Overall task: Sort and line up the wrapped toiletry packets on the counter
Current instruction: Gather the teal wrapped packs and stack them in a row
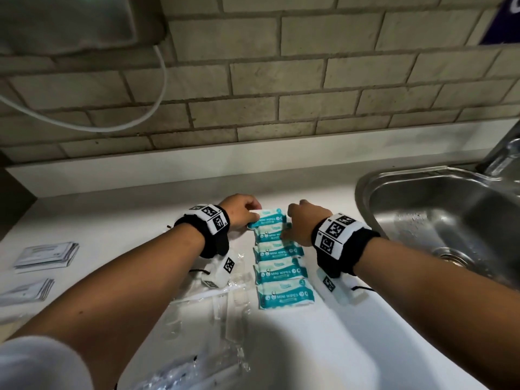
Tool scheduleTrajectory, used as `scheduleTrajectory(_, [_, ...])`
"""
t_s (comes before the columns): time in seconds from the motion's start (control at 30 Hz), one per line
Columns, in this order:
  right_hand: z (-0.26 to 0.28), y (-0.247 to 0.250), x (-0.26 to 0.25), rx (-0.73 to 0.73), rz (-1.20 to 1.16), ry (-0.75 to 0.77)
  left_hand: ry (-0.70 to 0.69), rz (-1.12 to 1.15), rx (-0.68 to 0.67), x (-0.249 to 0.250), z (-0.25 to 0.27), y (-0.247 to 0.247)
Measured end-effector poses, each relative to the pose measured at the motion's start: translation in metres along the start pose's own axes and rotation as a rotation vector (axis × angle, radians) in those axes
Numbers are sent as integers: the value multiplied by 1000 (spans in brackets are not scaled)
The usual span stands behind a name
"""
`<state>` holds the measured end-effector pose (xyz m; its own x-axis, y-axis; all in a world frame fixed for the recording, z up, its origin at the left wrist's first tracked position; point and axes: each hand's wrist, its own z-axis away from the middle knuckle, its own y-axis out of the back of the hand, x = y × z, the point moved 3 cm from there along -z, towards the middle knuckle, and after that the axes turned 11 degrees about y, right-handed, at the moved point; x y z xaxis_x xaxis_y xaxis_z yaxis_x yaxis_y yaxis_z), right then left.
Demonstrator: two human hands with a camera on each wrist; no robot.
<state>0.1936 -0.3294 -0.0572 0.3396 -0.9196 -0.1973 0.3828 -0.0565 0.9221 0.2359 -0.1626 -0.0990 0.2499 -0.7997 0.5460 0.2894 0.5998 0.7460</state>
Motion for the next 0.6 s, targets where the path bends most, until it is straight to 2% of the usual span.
scheduleTrajectory(0.1, [15,3,-22,-8,3,193,-29,-243,54,2,-1,0])
scheduleTrajectory(0.2, [36,-6,-41,-130,12,370,-75,-313,63,11,3,-4])
scheduleTrajectory(0.33, [50,-32,-46,-272,193,385,-62,-405,18,15,13,-18])
scheduleTrajectory(0.47, [58,-47,-41,-234,243,403,-63,-466,-7,14,19,-15])
scheduleTrajectory(0.6, [58,-50,-42,-281,222,380,-76,-485,-12,15,26,-16])
